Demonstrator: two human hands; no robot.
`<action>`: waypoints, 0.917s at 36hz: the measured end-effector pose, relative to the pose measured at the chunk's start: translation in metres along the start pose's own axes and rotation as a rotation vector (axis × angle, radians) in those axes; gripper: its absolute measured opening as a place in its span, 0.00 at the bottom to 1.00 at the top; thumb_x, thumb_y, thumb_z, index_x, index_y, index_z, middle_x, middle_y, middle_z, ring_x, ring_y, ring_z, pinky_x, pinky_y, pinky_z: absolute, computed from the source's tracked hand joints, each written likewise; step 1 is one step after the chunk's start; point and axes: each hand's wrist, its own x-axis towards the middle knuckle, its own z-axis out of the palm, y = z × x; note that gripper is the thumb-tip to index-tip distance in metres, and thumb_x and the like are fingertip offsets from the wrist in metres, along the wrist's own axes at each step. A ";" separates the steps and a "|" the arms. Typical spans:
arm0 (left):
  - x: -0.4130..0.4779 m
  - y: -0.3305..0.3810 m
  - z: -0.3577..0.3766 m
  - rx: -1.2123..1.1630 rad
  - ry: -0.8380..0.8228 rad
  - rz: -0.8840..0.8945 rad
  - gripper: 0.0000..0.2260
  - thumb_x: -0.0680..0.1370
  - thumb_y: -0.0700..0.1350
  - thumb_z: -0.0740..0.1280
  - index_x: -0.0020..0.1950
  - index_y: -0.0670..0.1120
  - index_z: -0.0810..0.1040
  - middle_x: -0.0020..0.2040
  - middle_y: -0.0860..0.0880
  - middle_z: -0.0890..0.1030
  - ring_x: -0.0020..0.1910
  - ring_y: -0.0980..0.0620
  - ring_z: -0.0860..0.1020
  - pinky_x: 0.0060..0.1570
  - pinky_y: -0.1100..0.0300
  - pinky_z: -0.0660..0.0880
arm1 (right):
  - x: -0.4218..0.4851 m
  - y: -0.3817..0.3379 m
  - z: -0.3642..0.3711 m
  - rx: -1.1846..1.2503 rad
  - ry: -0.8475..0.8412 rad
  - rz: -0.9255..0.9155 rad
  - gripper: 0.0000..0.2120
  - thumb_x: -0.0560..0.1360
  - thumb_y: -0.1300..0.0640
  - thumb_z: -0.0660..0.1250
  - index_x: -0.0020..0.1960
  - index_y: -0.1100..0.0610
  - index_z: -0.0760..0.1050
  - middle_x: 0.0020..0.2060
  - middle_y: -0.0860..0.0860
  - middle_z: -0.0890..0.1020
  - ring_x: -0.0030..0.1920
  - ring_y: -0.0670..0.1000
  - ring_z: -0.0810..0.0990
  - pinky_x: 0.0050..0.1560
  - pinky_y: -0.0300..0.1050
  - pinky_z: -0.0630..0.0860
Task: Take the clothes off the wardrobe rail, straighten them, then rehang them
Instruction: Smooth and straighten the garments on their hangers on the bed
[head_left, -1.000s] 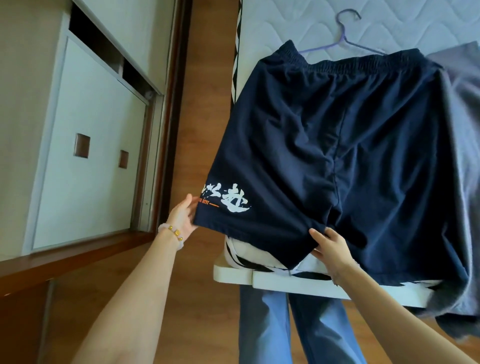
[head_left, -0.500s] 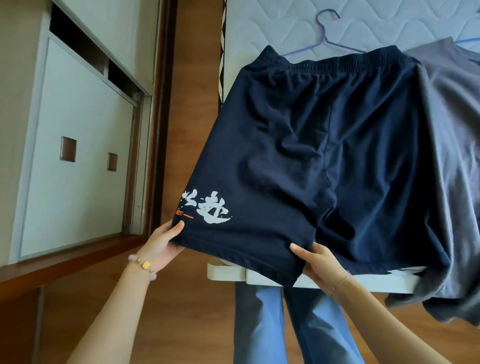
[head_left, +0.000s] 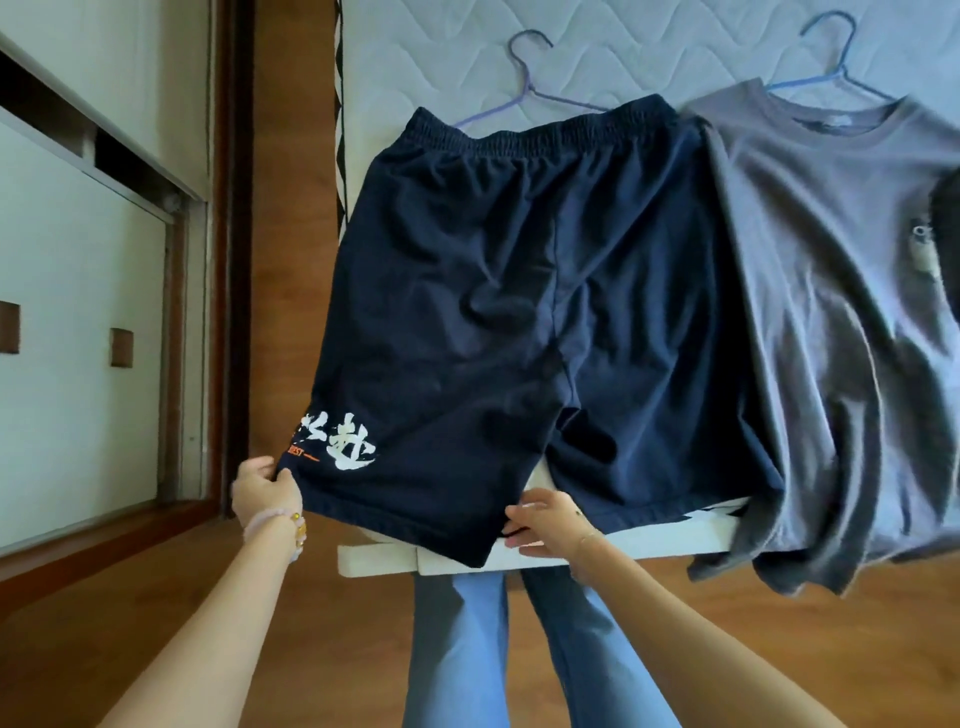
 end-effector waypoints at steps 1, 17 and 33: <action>-0.008 0.003 0.000 0.022 0.044 0.029 0.15 0.79 0.36 0.62 0.66 0.39 0.73 0.65 0.37 0.76 0.63 0.35 0.74 0.62 0.43 0.72 | -0.003 0.002 -0.009 -0.046 0.023 -0.018 0.05 0.74 0.61 0.65 0.49 0.55 0.74 0.36 0.51 0.81 0.30 0.45 0.80 0.36 0.39 0.75; -0.249 0.052 0.147 -0.090 -0.451 0.159 0.17 0.77 0.38 0.68 0.64 0.35 0.72 0.61 0.40 0.75 0.60 0.41 0.76 0.59 0.53 0.72 | -0.023 0.019 -0.242 -0.349 0.552 -0.380 0.22 0.76 0.58 0.65 0.69 0.58 0.67 0.66 0.52 0.73 0.64 0.52 0.73 0.62 0.45 0.69; -0.263 0.060 0.170 -0.284 -0.338 0.036 0.15 0.79 0.43 0.66 0.37 0.41 0.66 0.35 0.43 0.70 0.40 0.48 0.69 0.36 0.55 0.63 | 0.003 -0.003 -0.285 -0.597 0.533 -0.284 0.15 0.76 0.51 0.63 0.59 0.58 0.72 0.55 0.56 0.80 0.57 0.61 0.77 0.49 0.49 0.72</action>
